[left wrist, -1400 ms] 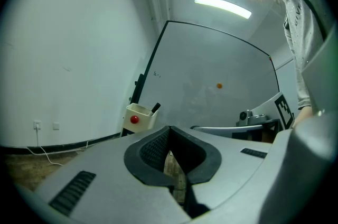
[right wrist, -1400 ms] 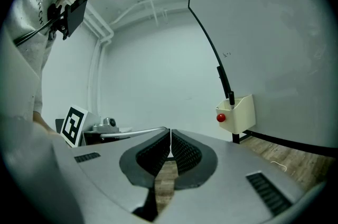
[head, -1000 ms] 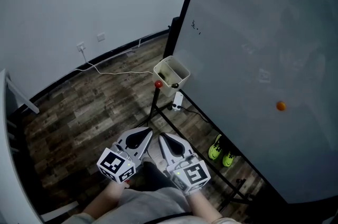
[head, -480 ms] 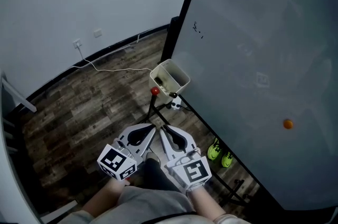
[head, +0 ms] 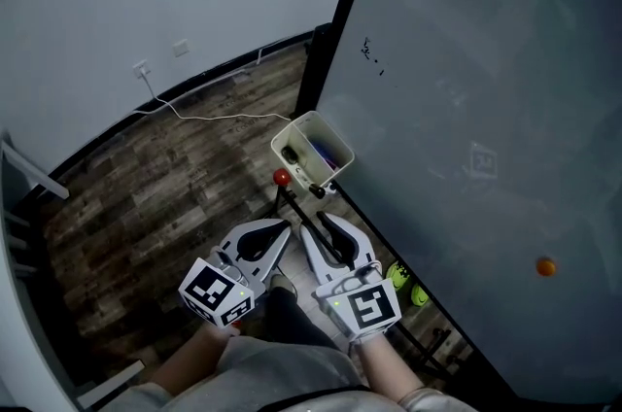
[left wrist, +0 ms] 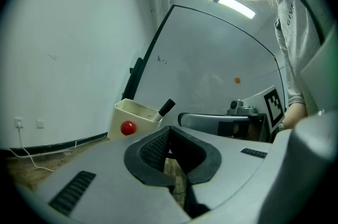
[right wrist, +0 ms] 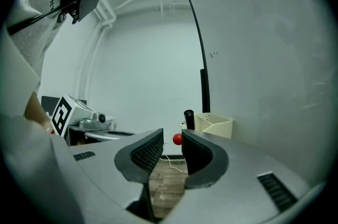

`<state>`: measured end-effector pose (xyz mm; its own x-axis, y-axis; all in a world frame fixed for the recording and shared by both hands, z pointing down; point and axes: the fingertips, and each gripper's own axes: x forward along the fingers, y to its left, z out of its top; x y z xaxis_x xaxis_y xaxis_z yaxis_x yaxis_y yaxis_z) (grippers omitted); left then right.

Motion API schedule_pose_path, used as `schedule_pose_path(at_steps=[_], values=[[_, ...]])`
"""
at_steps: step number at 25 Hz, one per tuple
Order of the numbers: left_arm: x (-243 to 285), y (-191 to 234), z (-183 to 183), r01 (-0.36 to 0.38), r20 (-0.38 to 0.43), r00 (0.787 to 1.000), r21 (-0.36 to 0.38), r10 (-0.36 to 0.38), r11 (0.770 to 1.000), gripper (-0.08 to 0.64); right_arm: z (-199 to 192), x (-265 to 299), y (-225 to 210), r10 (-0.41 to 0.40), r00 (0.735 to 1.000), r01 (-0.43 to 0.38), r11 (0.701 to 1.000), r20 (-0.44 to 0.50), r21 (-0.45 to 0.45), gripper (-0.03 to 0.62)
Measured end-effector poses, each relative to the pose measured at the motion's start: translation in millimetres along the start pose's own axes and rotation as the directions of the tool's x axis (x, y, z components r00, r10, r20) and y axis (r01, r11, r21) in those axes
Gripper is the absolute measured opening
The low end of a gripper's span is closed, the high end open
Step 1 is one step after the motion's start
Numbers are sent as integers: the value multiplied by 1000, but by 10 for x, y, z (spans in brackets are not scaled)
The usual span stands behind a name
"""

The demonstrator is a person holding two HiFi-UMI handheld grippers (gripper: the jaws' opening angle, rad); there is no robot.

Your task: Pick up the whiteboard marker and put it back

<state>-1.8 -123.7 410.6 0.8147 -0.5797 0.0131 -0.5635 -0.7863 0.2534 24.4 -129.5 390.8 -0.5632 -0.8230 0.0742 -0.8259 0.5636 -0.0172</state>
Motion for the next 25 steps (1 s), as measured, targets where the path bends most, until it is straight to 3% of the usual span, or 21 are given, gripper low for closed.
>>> schedule_pose_path(at_steps=[13, 25], values=[[234, 329, -20, -26, 1, 1000, -11, 26, 1000, 15, 106, 299, -296, -14, 999, 17, 998, 46, -58, 109], [354, 444, -13, -42, 24, 999, -22, 43, 999, 15, 75, 419, -356, -29, 999, 32, 998, 45, -48, 107]])
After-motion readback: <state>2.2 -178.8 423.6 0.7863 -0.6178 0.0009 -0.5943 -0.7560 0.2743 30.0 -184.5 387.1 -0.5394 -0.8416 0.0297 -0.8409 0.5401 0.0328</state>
